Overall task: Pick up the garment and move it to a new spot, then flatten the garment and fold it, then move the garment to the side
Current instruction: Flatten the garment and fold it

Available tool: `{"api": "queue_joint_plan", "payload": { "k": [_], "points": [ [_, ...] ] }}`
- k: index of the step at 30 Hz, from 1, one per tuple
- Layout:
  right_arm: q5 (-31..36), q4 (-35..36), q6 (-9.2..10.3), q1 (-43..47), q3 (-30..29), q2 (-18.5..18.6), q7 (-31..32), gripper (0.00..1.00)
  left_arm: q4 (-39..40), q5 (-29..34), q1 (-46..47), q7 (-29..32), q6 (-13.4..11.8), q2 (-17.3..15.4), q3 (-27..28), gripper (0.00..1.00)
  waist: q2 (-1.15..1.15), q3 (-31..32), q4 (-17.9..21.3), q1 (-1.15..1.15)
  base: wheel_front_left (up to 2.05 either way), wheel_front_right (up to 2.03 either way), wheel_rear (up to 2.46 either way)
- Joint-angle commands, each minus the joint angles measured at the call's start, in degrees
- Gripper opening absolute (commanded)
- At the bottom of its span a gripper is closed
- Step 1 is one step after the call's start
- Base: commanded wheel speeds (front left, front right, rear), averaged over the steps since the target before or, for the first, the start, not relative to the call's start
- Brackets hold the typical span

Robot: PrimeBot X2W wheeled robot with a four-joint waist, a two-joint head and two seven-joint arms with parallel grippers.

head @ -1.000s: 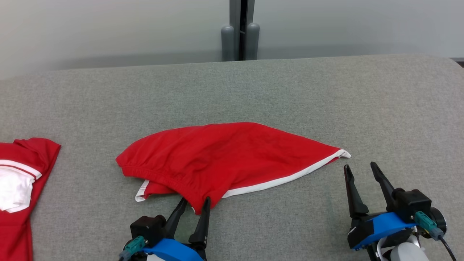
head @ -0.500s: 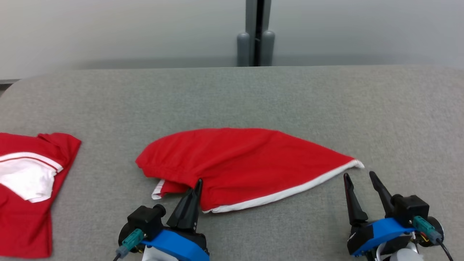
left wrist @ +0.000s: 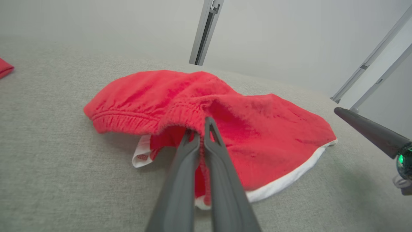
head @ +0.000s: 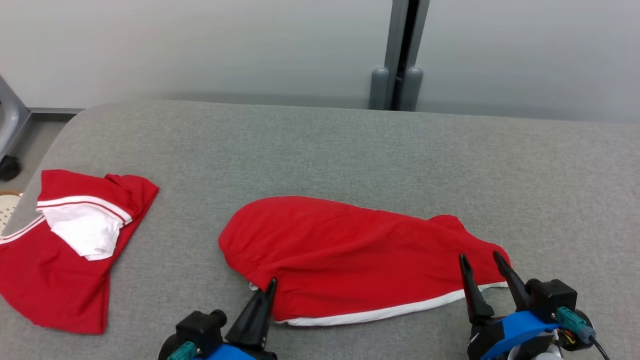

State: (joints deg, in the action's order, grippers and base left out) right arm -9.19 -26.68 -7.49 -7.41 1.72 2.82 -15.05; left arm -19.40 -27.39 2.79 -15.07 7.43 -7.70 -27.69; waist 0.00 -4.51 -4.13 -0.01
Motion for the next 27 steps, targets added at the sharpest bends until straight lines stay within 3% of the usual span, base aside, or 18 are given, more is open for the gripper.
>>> {"api": "queue_joint_plan", "payload": {
  "k": [1, 12, 13, 14, 15, 27],
  "points": [
    [0.0, 0.5, 0.00, -0.6, 0.5, 0.2, -0.2, 1.00, -1.3, 0.2, 1.6, -0.2, 0.1, -0.6, 1.6, 0.00, 0.00, -0.6, 1.0, 0.01, 0.00, 0.00, 0.00],
    [1.6, 2.2, 0.00, -0.7, 0.0, 0.1, -0.2, 1.00, -13.4, 3.2, 6.6, -0.2, 0.1, -0.3, 9.7, 0.00, 0.00, -2.7, 5.6, 0.01, 0.00, 0.00, 0.00],
    [1.6, 2.5, 0.00, -0.5, -0.2, 0.2, -0.2, 1.00, -14.2, 3.6, 6.9, -0.2, 0.1, -0.3, 10.2, 0.10, 0.00, -2.6, 5.8, 0.01, 0.00, 0.00, 0.00],
    [1.5, 2.9, 0.00, -0.4, -0.2, 0.1, -0.2, 1.00, -14.8, 4.2, 7.3, -0.2, 0.1, -0.2, 11.2, 0.45, 0.00, -2.5, 5.9, 0.01, 0.00, 0.00, 0.00],
    [1.5, 3.3, 0.00, -0.1, 0.0, 0.1, -0.2, 1.00, -15.0, 4.8, 7.3, -0.2, -0.1, 0.0, 12.1, 1.00, 0.00, -2.3, 6.0, 0.01, 0.00, 0.00, 0.00],
    [0.6, 7.2, 0.00, 3.6, 0.5, 0.2, -0.2, 1.00, -7.6, 12.1, -0.5, -0.2, -1.3, 3.1, 22.8, 1.00, 0.00, 2.0, 5.3, 0.01, 0.00, 0.00, 0.00]
  ]
}}
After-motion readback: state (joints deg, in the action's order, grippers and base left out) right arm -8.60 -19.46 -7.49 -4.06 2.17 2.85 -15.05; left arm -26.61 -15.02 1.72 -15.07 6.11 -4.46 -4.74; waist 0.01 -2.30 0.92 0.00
